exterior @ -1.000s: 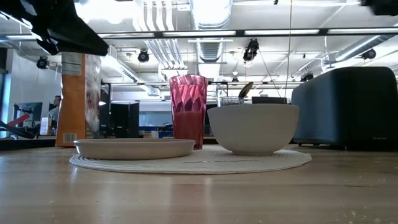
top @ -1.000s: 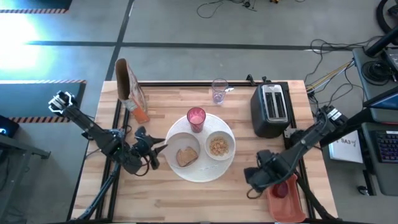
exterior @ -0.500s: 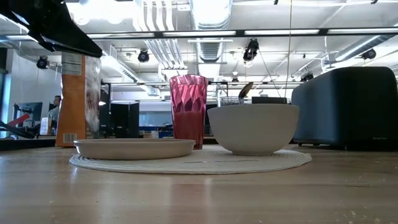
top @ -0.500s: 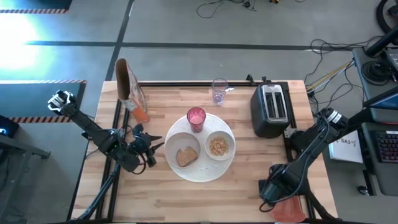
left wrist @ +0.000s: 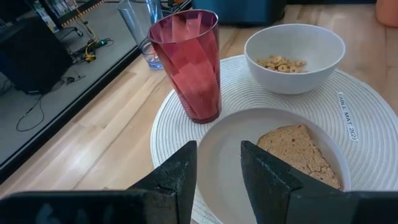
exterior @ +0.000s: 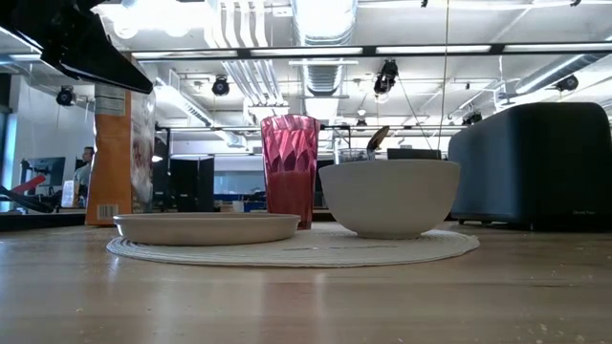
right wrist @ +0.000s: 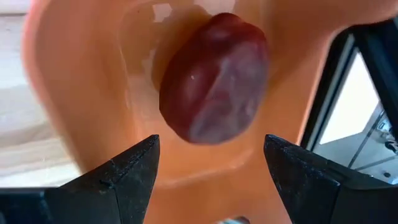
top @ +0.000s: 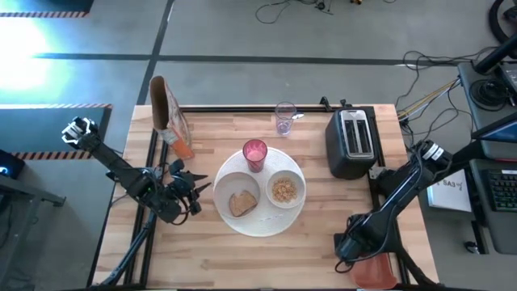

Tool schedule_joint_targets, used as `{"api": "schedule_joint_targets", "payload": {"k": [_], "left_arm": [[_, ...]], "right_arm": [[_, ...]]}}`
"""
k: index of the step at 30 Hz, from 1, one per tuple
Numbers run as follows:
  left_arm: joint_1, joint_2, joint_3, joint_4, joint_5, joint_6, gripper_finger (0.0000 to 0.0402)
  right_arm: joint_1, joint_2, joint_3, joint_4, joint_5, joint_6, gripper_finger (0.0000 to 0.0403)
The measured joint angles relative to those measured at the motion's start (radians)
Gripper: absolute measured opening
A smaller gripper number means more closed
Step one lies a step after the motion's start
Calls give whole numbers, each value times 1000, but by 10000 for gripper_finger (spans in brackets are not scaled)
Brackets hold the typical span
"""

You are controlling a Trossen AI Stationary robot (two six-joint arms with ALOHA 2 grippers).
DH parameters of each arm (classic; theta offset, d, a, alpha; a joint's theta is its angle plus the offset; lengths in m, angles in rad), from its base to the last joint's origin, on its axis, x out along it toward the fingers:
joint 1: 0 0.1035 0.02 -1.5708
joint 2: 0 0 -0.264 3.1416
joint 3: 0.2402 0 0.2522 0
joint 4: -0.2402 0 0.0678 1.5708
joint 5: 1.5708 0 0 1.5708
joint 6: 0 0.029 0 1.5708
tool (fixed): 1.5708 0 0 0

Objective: Arrange a breakfast setting
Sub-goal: Put the red apple on the white placemat to the right side of the pink cup

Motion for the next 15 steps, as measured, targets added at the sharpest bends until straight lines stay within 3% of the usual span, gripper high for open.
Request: {"api": "schedule_joint_targets", "payload": {"k": [15], "left_arm": [[0, 1, 0, 29, 0, -16, 108]], "right_arm": [[0, -10, -163, 119, 10, -87, 279]]}}
